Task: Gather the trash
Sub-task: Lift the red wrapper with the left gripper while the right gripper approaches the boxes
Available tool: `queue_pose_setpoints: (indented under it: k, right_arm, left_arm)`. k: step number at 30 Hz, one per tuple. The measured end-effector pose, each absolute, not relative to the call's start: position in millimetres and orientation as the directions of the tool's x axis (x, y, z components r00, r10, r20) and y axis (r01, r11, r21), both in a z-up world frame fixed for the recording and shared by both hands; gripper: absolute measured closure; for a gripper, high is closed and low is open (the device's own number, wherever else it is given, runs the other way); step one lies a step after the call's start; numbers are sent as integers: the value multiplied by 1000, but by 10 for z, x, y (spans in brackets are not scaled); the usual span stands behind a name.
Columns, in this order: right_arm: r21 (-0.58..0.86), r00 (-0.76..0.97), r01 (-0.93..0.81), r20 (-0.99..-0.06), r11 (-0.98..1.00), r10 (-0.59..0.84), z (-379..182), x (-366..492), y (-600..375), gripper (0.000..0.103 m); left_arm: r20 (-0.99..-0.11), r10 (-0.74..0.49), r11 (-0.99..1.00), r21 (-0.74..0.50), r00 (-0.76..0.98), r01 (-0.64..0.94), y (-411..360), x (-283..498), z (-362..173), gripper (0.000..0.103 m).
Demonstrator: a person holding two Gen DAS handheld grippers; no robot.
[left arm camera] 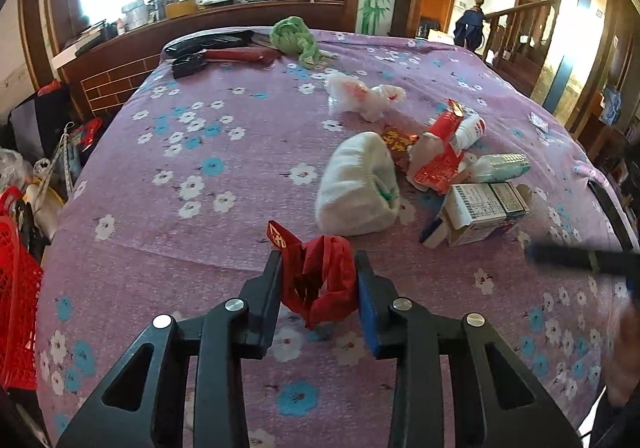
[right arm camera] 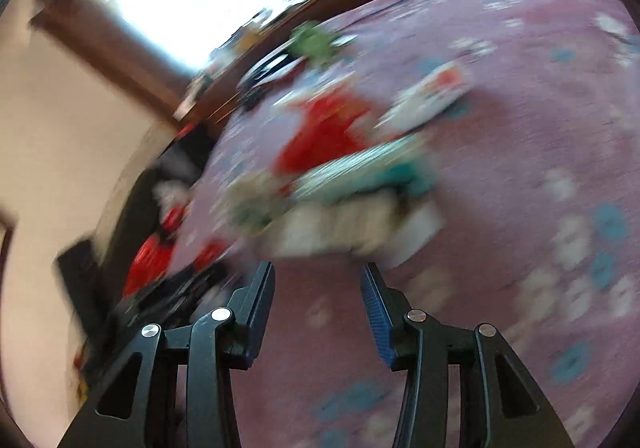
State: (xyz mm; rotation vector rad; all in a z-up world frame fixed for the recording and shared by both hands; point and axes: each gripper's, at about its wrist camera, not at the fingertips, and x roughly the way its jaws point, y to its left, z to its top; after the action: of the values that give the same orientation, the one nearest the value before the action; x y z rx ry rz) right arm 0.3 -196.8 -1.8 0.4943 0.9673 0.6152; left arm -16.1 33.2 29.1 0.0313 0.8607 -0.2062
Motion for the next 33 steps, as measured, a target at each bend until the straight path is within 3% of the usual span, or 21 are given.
queue_pose_setpoints:
  k: [2, 5, 9, 12, 16, 23, 26, 29, 33]
  right_arm:
    - [647, 357, -341, -582, 682, 731, 28, -135, -1815, 54]
    - [585, 435, -340, -596, 736, 675, 164, -160, -1918, 54]
    - [486, 586, -189, -641, 853, 495, 183, 135, -2260, 54]
    - [477, 591, -122, -670, 871, 450, 59, 375, -2334, 54]
    - [548, 520, -133, -670, 826, 529, -120, 513, -2288, 54]
    - [628, 318, -320, -634, 709, 705, -72, 41, -1830, 53]
    - [527, 362, -371, -676, 765, 642, 47, -105, -1712, 53]
    - [421, 447, -377, -697, 825, 561, 151, -103, -1674, 39]
    - [423, 432, -349, -720, 837, 544, 125, -42, -1523, 37]
  left_arm:
    - [-755, -172, 980, -69, 632, 185, 398, -173, 300, 70]
    - [-754, -175, 981, -77, 633, 179, 458, -193, 302, 70]
    - [-747, -188, 979, -90, 637, 183, 473, -226, 308, 70]
    - [-749, -194, 977, -93, 634, 190, 457, -248, 290, 70]
    - [-749, -196, 977, -92, 633, 194, 454, -276, 285, 70]
    - [-743, -196, 978, -105, 639, 179, 541, -272, 324, 70]
    - [-739, -194, 979, -105, 646, 174, 571, -294, 339, 70]
    - [-733, -194, 979, -109, 652, 170, 591, -322, 360, 70]
    - [-724, -181, 982, -96, 666, 162, 622, -374, 384, 70]
